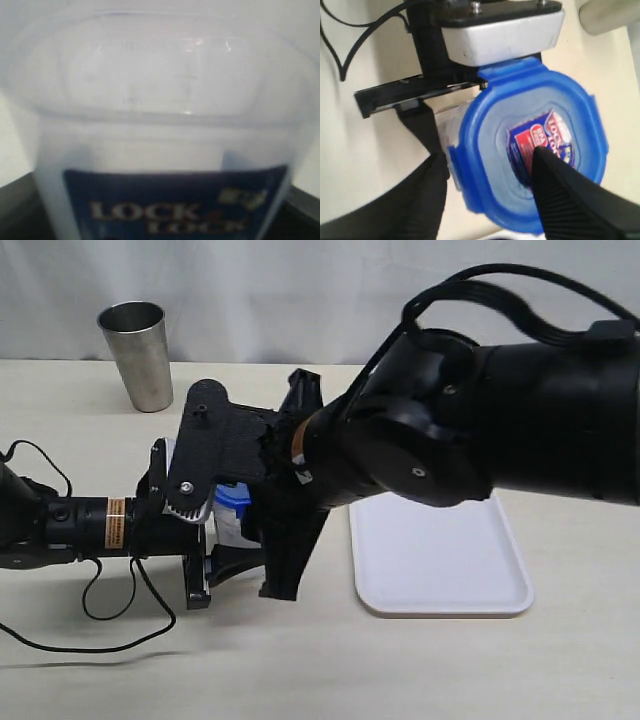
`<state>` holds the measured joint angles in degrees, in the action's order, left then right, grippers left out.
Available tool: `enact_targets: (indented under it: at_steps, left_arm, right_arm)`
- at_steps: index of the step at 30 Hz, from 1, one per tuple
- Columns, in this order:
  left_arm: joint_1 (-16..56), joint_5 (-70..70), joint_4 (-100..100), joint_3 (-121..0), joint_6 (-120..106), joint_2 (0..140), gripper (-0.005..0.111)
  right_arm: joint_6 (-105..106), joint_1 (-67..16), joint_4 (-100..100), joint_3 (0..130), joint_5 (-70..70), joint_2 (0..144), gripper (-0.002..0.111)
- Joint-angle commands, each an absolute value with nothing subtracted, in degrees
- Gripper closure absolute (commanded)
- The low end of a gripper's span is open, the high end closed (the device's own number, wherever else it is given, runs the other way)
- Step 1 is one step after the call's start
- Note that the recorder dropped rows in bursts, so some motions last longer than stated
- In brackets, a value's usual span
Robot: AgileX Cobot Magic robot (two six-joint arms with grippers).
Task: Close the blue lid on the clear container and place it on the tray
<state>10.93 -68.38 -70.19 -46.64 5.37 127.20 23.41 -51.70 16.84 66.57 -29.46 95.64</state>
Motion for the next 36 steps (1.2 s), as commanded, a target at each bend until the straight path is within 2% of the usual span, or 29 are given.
enact_targets:
  at_steps: [1, 8, 10, 13, 16, 20, 26, 31, 36]
  left_arm:
    - [11.35, -69.96, -71.32, -46.77, 1.14, 126.84, 0.107]
    - [12.93, -69.96, -78.71, -48.58, 0.0, 126.84, 0.107]
    - [14.08, -69.96, -79.87, -48.89, -0.31, 126.84, 0.107]
    - [15.32, -69.96, -80.26, -48.89, -2.94, 126.84, 0.107]
    - [15.32, -69.96, -80.26, -48.89, -3.2, 126.84, 0.107]
    - [15.32, -69.96, -80.26, -48.89, -3.2, 126.84, 0.107]
    - [15.32, -69.96, -80.26, -48.89, -3.2, 126.84, 0.107]
    - [15.32, -69.96, -80.26, -48.77, -3.07, 126.84, 0.107]
    - [15.32, -69.96, -80.37, -48.77, -2.04, 126.84, 0.107]
  right_arm:
    - [24.01, -51.42, 7.9, 65.09, -37.31, 91.0, 0.059]
    - [21.12, -49.8, 2.68, 70.45, -39.95, 85.54, 0.059]
    - [20.88, -47.9, 0.52, 72.82, -42.53, 85.78, 0.059]
    - [31.96, -41.49, -11.96, 77.49, -54.03, 88.24, 0.059]
    - [37.5, -38.06, -15.58, 78.14, -57.49, 90.86, 0.059]
    - [47.22, -38.13, -19.55, 78.14, -53.18, 95.14, 0.059]
    - [49.76, -38.13, -22.96, 78.26, -53.8, 99.26, 0.06]
    - [49.65, -38.13, -23.33, 78.26, -56.39, 101.48, 0.072]
    - [45.26, -38.13, -19.79, 78.26, -59.46, 103.79, 0.072]
